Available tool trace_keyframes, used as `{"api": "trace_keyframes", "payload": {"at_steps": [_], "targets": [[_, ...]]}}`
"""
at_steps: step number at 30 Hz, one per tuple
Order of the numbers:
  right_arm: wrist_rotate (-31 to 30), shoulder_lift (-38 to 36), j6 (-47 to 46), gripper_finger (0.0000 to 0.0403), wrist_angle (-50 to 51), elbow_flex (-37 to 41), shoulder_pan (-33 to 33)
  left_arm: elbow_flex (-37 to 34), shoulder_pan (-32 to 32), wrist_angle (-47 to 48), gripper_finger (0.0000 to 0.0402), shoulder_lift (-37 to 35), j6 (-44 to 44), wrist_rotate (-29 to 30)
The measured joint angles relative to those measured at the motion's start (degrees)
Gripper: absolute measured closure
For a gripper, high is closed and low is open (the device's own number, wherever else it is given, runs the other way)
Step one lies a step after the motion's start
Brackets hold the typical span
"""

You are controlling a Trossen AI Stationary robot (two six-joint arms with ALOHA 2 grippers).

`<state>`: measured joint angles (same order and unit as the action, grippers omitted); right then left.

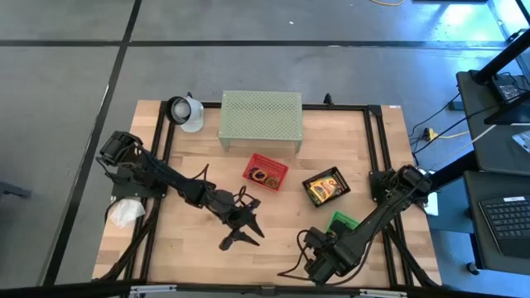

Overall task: Pick & Place Office Desk Supplies
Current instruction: Adjust the green bin, then adjust the orange rubber band in the green bin

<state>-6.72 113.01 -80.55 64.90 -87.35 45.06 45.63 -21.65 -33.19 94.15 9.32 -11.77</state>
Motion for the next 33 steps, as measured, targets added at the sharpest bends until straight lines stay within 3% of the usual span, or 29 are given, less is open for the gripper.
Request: {"api": "trace_keyframes", "payload": {"at_steps": [9, 22, 33], "targets": [[-0.22, 0.0, 0.44, 0.0369, -3.14, 0.0, 0.0, 0.0, 0.0, 0.0, 0.0274, 0.01, 0.63, -0.18], [0.02, 0.0, 0.13, 0.0301, -1.49, 0.02, -0.28, 0.0, 0.0, 0.0, 0.0274, 0.02, 1.05, -0.18], [0.29, 0.0, -1.74, 0.0304, 1.25, 0.02, -0.28, 0.0, 0.0, 0.0, 0.0274, 0.0, 1.07, -0.26]]}}
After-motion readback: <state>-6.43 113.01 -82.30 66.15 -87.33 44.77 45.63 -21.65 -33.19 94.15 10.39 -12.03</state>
